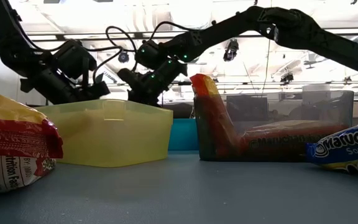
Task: Sort Maruchan noodles
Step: Put the red noodle pack into the yellow bin
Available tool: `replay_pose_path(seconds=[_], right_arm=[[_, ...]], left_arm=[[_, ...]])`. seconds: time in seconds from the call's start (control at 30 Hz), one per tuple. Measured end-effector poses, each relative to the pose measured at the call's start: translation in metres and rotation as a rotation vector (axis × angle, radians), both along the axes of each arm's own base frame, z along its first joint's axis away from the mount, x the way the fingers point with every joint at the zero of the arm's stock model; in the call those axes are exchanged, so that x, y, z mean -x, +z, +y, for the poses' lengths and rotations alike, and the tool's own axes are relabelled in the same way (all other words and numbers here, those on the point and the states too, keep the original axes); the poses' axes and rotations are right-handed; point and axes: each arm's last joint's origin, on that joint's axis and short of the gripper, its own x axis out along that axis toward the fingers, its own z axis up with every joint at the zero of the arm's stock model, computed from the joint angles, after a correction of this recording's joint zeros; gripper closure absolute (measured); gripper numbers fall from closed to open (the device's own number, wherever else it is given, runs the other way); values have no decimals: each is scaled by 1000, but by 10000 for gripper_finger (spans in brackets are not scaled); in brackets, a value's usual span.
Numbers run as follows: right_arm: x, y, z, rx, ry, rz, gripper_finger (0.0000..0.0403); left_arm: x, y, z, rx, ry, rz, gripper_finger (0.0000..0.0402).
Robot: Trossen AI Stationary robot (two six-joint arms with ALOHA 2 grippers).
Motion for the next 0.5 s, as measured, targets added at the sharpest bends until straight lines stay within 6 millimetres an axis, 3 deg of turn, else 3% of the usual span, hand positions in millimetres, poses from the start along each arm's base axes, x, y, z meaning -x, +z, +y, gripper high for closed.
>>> replay_pose_path(seconds=[0.23, 0.5], right_arm=[[2, 10, -1, 12, 5, -26, 394], [6, 31, -1, 56, 27, -75, 395]], left_arm=[[11, 17, -4, -12, 3, -6, 401], [28, 50, -11, -53, -15, -142, 402]])
